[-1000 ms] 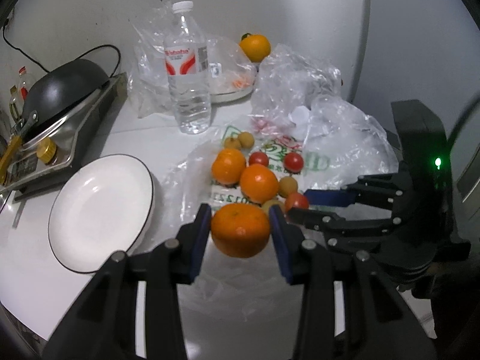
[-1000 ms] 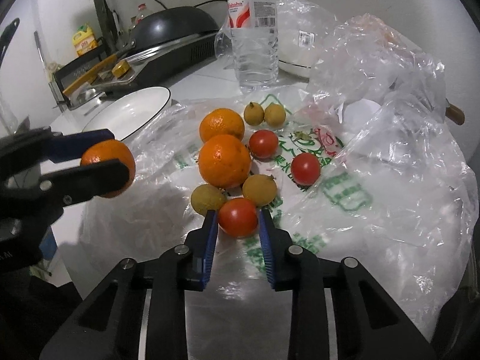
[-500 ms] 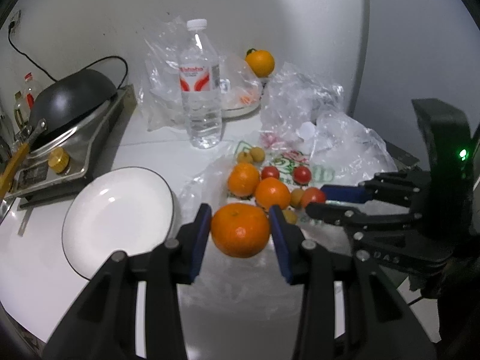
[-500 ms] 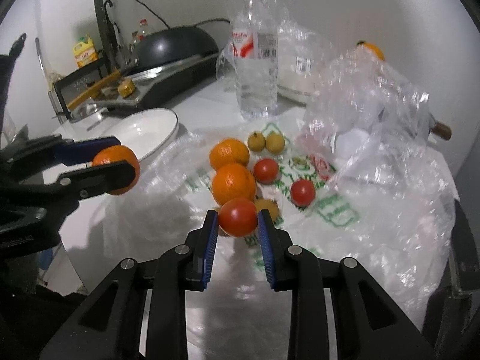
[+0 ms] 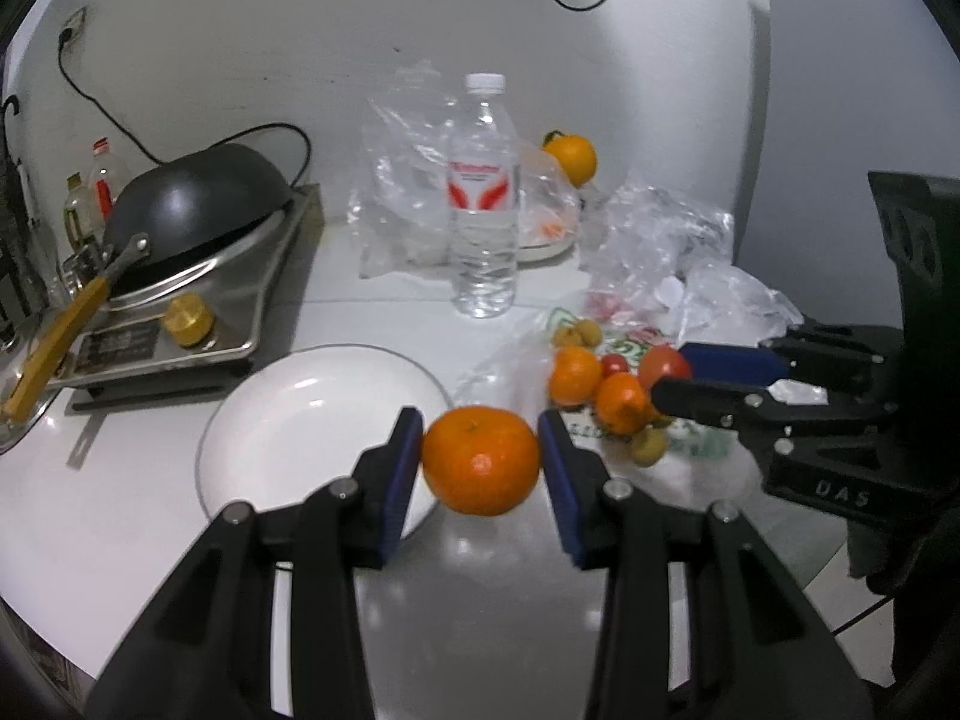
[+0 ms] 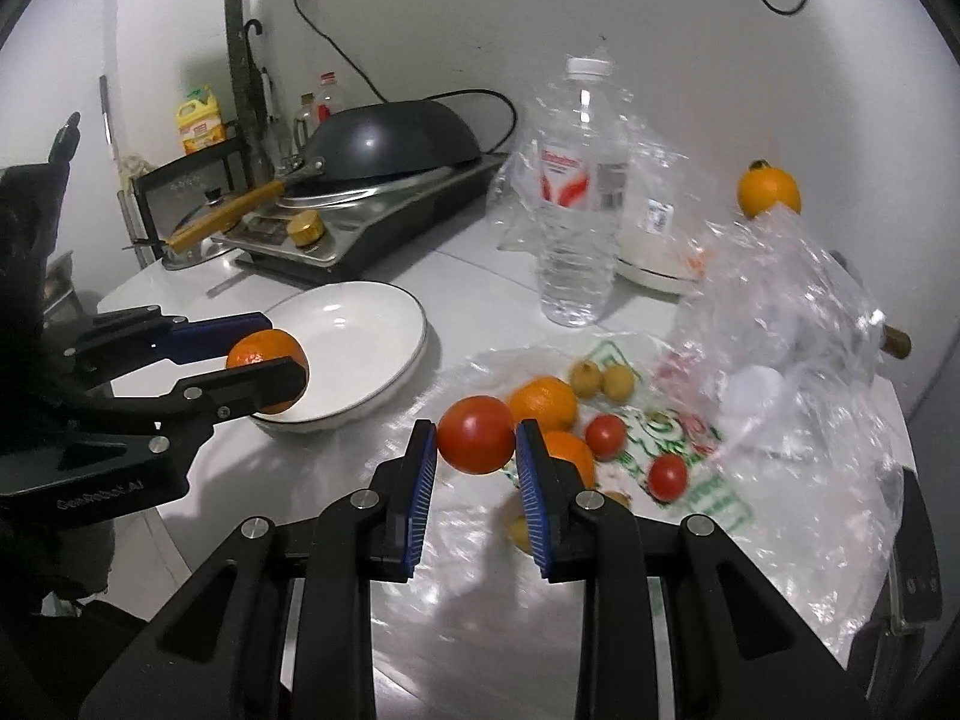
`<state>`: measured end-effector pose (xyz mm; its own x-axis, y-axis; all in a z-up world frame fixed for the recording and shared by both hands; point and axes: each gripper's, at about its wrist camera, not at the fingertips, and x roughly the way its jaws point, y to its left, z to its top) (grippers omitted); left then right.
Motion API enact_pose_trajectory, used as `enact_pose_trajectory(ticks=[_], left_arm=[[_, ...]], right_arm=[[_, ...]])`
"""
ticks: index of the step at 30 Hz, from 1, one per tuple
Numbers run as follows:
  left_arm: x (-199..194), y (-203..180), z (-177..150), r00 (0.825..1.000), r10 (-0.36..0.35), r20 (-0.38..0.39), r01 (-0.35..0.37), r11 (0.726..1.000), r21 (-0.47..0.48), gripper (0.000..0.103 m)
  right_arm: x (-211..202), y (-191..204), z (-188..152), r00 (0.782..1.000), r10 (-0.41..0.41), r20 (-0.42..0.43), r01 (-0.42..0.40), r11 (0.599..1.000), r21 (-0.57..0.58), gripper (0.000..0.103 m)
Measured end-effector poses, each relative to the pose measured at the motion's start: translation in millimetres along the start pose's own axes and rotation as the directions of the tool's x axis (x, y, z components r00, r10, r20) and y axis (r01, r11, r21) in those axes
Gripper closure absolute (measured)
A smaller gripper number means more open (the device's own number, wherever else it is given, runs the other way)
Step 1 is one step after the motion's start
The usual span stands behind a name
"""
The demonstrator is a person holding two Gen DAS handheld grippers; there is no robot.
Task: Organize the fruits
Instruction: 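Carry the mandarin and tomato in both tools over the white plate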
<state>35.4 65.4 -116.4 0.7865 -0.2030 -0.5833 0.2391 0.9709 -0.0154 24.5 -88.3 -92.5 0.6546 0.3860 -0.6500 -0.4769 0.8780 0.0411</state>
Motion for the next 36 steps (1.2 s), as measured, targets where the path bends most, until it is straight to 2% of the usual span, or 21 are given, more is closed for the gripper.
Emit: enact_pose_trajectory(ticks=[6,16,24,31,36], left_arm=[[-3,28,-7,0.999,0.034,0.007,-0.034,0.999,-0.021,0.062],[0,75,-18,0.986,0.166,0.032,-0.164,0.986,-0.041,0.062],[19,103,-22,0.983,0.183,-0.008,-0.183,0.981,-0.065,0.062],[38,117,-20,0.983,0.183,-0.017,-0.184,0.981,-0.064,0.062],[54,125,-23,0.984,0.170,-0.053,-0.174,0.982,-0.079,0.062]], right_arm=[[14,23,12,1.000,0.022,-0.007,-0.022,0.999,-0.028,0.074],[46,57,38,0.996,0.084,-0.024,-0.086,0.993,-0.081,0.074],[79,77,57,0.992,0.116,-0.043,-0.120,0.985,-0.124,0.074],[107,81,70,0.989,0.137,-0.053,-0.142,0.985,-0.100,0.074],[132,86,75,0.985,0.149,-0.085,-0.156,0.984,-0.089,0.074]])
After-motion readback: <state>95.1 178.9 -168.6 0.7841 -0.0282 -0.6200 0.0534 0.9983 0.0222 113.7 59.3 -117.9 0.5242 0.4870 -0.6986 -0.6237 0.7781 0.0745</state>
